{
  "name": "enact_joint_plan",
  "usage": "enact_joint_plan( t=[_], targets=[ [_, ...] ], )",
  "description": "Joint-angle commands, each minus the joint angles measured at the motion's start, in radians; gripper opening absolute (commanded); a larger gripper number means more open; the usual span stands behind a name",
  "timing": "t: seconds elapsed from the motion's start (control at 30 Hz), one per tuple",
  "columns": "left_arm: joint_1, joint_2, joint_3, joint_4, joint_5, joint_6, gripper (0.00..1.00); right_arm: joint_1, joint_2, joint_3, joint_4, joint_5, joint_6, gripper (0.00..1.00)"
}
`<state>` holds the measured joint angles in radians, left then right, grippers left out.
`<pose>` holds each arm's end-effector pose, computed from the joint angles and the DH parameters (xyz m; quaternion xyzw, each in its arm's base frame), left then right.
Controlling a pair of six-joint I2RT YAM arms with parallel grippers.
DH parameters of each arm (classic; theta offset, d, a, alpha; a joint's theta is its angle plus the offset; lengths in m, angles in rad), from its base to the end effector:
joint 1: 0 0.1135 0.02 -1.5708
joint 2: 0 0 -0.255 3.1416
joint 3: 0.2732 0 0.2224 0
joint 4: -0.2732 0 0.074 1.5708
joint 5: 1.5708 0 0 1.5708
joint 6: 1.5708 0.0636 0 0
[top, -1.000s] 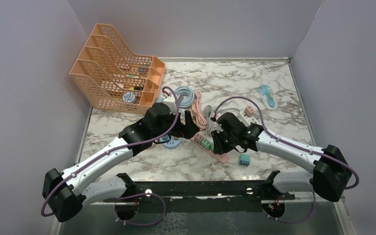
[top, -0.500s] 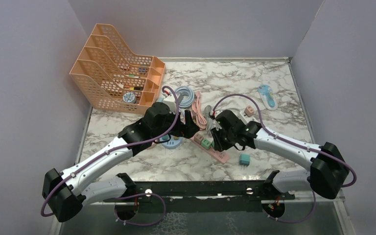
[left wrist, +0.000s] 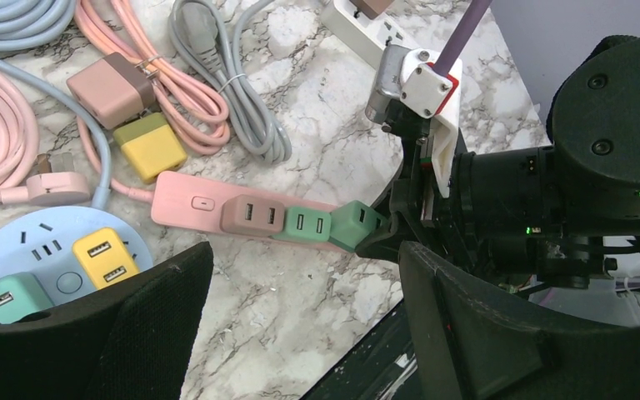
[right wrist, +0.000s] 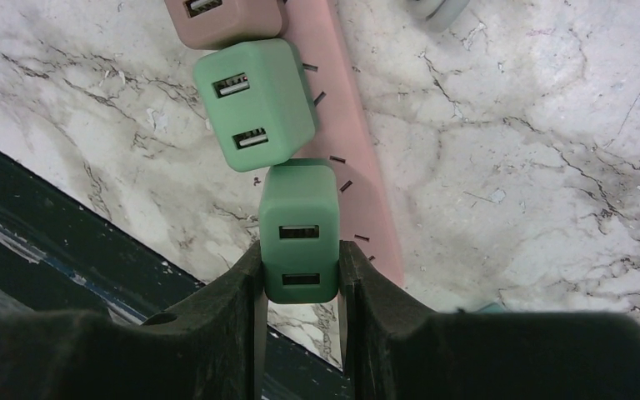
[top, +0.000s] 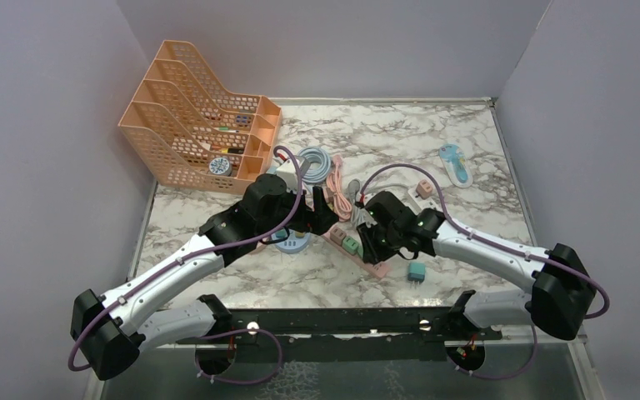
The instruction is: Insert the plug
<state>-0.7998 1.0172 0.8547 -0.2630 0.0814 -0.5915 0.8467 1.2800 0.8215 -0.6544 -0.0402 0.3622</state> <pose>0.1580 -0.1701 0.2983 0.1092 0.8329 -0.3732 0.3937 0.1480 0.1712 0.1934 -0.2380 0.9442 0.1451 0.1756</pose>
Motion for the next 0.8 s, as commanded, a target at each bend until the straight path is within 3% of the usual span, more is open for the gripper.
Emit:
enact_joint_plan(
  t=[0.0,0.37,0.6,0.77],
  targets=[
    [0.004,-0.007,0.009,0.017,-0.011,0.006,0.83,0.011,-0.013,0.000,0.020,-0.005,-0.022,0.01],
    [0.005,-0.014,0.012,0.012,-0.020,0.008,0.83,0.052,0.086,0.031,-0.004,0.093,0.003,0.01],
    [0.006,-0.008,0.017,0.012,-0.019,0.017,0.83,0.076,0.146,0.101,-0.071,0.249,0.037,0.01],
    [0.007,-0.005,0.023,0.013,-0.015,0.021,0.83,0.096,0.201,0.149,-0.078,0.256,-0.038,0.08]
  ],
)
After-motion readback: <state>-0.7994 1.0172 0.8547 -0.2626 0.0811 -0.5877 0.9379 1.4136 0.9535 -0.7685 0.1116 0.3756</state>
